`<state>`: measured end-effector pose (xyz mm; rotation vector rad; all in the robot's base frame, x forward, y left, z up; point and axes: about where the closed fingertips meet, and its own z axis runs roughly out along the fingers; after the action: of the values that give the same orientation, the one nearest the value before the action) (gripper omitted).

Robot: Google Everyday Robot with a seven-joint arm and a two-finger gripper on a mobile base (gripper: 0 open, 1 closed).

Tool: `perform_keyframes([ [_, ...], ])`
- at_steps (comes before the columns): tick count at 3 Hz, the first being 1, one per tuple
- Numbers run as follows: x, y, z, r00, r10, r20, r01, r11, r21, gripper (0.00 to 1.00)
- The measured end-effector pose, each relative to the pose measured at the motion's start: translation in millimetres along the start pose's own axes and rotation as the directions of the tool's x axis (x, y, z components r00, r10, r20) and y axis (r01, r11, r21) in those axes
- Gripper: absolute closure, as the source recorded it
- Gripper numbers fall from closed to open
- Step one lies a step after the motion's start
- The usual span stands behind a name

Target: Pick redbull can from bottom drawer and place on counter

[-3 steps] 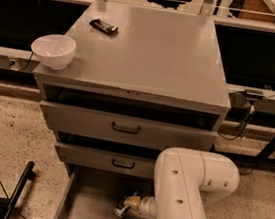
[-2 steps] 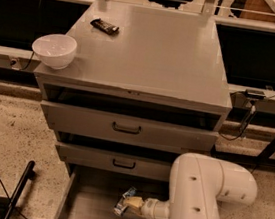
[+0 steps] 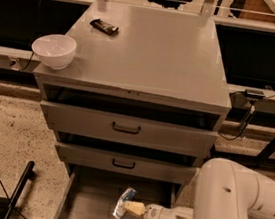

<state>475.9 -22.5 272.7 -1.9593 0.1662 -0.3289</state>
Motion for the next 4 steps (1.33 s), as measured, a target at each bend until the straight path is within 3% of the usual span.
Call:
perform_keyframes([
  [1, -10, -42, -22, 0.996, -0.086, -0.027, 0.086, 0.9962, 0.014, 1.00],
  [2, -7, -92, -54, 0.981, -0.181, -0.070, 0.185, 0.9815, 0.050, 1.00],
  [3, 0, -124, -87, 0.965, -0.233, -0.116, 0.242, 0.9683, 0.063, 1.00],
  [4, 17, -171, -134, 0.939, -0.307, -0.157, 0.323, 0.9427, 0.085, 1.00],
])
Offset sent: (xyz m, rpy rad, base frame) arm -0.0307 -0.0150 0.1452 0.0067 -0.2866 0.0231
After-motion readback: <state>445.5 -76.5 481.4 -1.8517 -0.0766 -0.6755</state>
